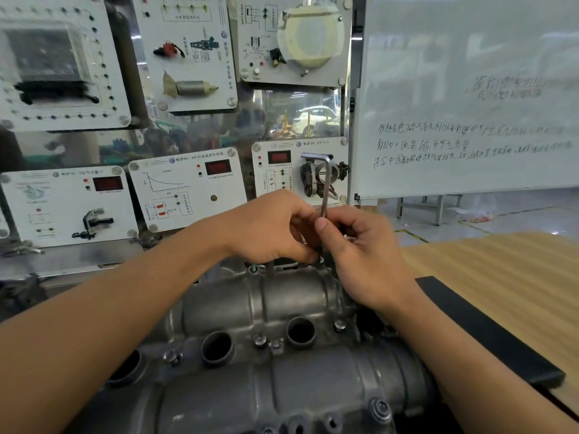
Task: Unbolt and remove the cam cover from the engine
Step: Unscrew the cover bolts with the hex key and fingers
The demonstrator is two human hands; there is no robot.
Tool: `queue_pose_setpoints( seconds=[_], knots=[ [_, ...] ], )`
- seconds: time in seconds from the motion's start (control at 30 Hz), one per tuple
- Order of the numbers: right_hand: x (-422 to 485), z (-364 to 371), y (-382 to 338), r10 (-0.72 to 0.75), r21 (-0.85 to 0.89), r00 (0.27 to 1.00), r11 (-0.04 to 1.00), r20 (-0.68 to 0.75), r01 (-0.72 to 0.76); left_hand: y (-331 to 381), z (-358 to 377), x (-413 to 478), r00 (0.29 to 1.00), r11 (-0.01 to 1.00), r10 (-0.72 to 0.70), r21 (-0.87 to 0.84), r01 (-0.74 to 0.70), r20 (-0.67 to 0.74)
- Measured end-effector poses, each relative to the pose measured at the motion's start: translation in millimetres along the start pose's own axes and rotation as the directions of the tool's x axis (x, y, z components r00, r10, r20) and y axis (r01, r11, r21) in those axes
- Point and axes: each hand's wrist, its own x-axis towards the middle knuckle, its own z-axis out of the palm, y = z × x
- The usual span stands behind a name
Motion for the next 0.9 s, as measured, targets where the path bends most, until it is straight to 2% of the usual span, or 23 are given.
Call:
queue_pose_setpoints(
  seconds=[0.27,0.57,0.7,0.9],
  knots=[
    [0.4,0.8,3.8,0.011,-0.032,1.000,0.999,-0.009,-0.011,0.2,5.8,2.0,0.999,0.998,0.012,0.066,-0.009,-0.035],
    [1.0,2.3,5.5,-0.011,-0.018,0.999,1.000,-0.043,0.011,-0.1,4.2,0.4,0.999,1.000,-0.022,0.013,0.023,-0.039],
    [6.8,-1.3,4.1,0.018,0.083,0.997,0.996,-0.078,-0.011,-0.9,8.8,1.4,0.998,0.997,-0.038,0.068,0.041,-0.039],
    [13.8,-16.9,-16.8,0.042,0.030,0.999,0.999,0.021,-0.043,-1.9,7.4,1.9,0.999,0.991,-0.049,0.123,0.051,-0.022]
  ],
)
